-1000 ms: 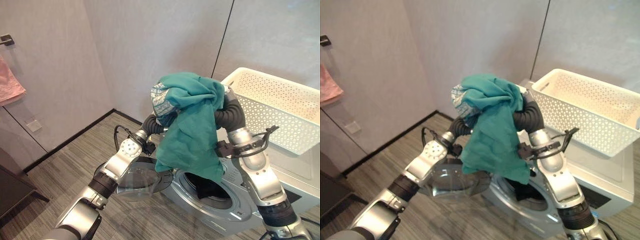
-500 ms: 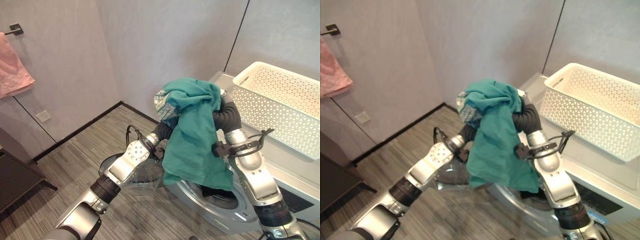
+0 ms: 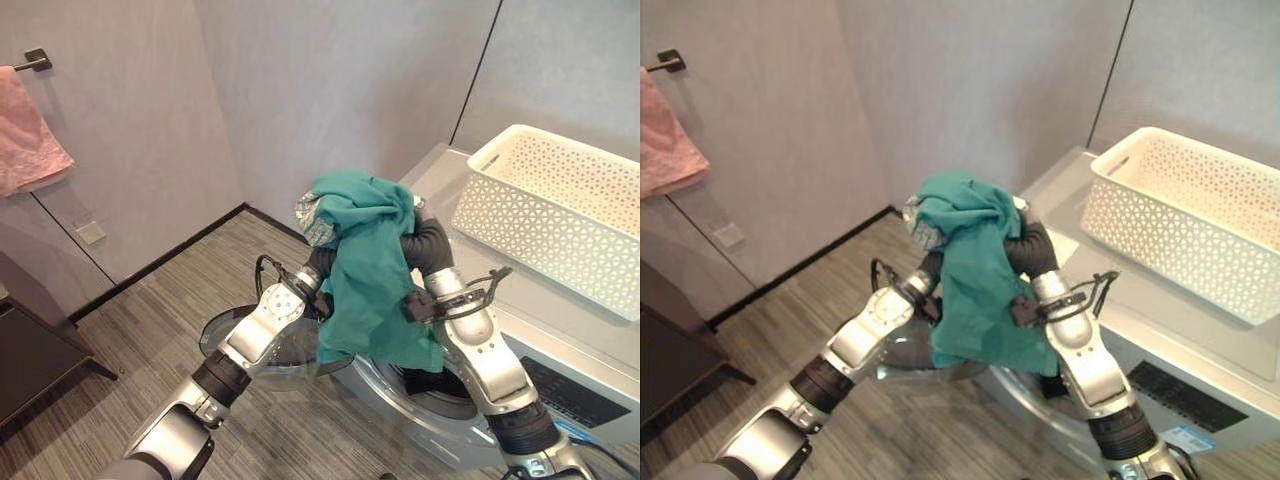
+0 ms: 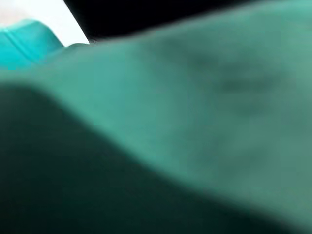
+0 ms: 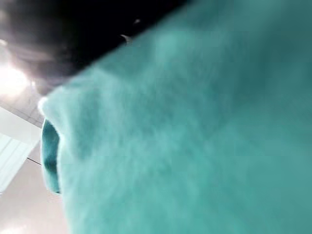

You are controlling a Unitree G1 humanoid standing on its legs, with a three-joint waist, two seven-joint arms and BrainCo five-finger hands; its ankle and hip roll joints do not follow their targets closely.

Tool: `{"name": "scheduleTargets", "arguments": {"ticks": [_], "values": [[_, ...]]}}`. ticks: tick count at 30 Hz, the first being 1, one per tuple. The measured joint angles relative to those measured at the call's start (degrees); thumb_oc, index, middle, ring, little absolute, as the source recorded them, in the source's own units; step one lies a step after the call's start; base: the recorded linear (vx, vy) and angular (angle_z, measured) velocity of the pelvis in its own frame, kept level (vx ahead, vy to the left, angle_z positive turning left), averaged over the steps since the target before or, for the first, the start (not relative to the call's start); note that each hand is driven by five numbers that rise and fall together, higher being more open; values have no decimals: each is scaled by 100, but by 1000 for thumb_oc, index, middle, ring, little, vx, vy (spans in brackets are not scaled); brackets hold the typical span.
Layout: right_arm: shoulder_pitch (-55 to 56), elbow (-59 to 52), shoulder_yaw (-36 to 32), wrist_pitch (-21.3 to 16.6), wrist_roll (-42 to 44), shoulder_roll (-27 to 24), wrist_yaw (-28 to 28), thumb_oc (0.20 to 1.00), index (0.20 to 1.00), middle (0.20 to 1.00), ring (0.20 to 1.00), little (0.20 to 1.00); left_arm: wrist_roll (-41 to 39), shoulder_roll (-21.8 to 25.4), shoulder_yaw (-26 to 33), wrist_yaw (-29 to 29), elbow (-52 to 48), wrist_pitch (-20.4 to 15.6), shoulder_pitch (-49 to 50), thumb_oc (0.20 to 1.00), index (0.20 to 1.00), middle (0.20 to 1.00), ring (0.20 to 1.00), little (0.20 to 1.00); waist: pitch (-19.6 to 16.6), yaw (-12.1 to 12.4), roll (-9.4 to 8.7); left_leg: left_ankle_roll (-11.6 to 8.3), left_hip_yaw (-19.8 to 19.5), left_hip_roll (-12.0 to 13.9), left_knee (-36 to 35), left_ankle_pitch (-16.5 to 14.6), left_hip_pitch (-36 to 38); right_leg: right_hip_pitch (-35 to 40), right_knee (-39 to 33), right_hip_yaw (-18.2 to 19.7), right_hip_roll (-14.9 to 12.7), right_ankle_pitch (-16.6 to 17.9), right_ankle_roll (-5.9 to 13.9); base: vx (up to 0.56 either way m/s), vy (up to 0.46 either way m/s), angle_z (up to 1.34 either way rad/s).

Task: Grab the laundry basket,head to the washer,open it,put in the laundry and shut it.

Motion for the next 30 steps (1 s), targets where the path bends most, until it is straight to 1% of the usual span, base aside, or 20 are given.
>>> {"name": "scheduleTargets", "arguments": {"ticks": [2,4,5,6,7,8,9,11,14,16,20,22,24,27,30], "values": [[1,1,-2,0,2,-5,9,200,200,200,200,200,1,2,19,52,-1,-48,4,200,200,200,200,200,0,6,0,0,-47,1,0,0,-1,27,0,-36,2,-17,-3,1,-5,10],[21,2,-3,0,2,-31,23,200,200,200,200,200,1,-2,195,77,-8,-60,36,200,200,200,200,200,0,20,0,-1,-56,10,0,0,-5,28,0,-43,12,-22,-6,-2,-1,3],[49,4,-4,0,2,-43,34,213,213,213,213,213,2,17,258,117,-11,-67,38,200,200,200,200,200,0,39,0,-1,-60,12,0,0,-4,31,1,-46,16,-23,-7,0,0,0],[60,9,-4,0,1,-54,37,282,282,282,282,282,2,15,285,122,-14,-67,49,200,200,200,200,200,0,47,0,-1,-60,12,0,0,-5,30,1,-46,16,-23,-6,0,0,0],[73,35,-4,0,-3,-64,55,539,539,539,539,539,2,8,372,128,-36,-68,104,200,200,200,200,200,0,56,0,0,-59,11,0,0,-7,29,1,-46,15,-25,-6,0,0,0],[85,51,-9,0,-4,-68,72,903,903,903,903,903,2,9,419,131,-54,-82,161,200,200,200,200,200,0,57,-1,0,-59,11,0,0,-7,29,1,-46,15,-26,-5,0,0,0],[105,77,-12,0,-5,-74,93,1000,1000,1000,1000,1000,2,20,464,148,-91,-125,286,200,200,200,200,200,0,57,-1,0,-59,12,0,-1,-5,29,1,-46,16,-27,-6,0,0,0],[114,180,-12,2,-5,-76,120,1000,1000,1000,1000,1000,0,34,469,173,-92,-193,477,200,200,200,200,200,0,65,-2,0,-59,14,0,-1,-4,30,1,-47,17,-28,-6,0,0,0],[220,226,-16,15,-4,-102,135,1000,1000,1000,1000,1000,-13,79,476,167,-101,-205,790,200,200,200,200,200,9,91,-16,0,-62,14,0,-1,-6,32,0,-49,17,-35,-3,0,0,0],[420,244,-16,38,-4,-150,210,1000,1000,1000,1000,1000,-57,109,565,136,-179,-225,1172,200,200,200,200,200,30,95,-48,0,-65,16,0,-1,-10,30,0,-51,17,-40,-2,0,0,0],[548,258,-17,120,-3,-186,288,1000,1000,1000,1000,1000,-60,177,665,108,-197,-230,1400,200,200,200,200,200,47,104,-76,0,-69,13,-1,-1,-12,32,0,-55,16,-39,-2,0,0,0],[639,266,-45,120,0,-298,365,1000,1000,1000,1000,1000,-78,170,804,102,-252,-233,1588,200,200,200,200,200,62,99,-98,1,-73,13,-1,-2,-13,33,0,-59,16,-42,1,0,0,0],[785,264,-142,116,53,-384,436,1000,1000,1000,1000,1000,-208,167,911,105,-259,-246,1684,200,200,200,200,200,85,102,-135,0,-82,16,0,-1,-15,37,0,-67,18,-44,1,0,0,0],[1123,258,-513,103,117,-501,593,1000,1000,1000,1000,1000,-443,179,1189,95,-305,-269,1904,200,200,200,200,200,119,102,-190,3,-81,14,-1,-4,-17,37,0,-68,15,-50,5,0,0,0],[1401,247,-795,87,233,-589,744,1000,1000,1000,1000,1000,-711,188,1290,39,-370,-271,2056,200,200,200,200,200,128,78,-205,6,-75,10,-1,-8,-20,27,0,-65,13,-54,10,0,0,0]]}}
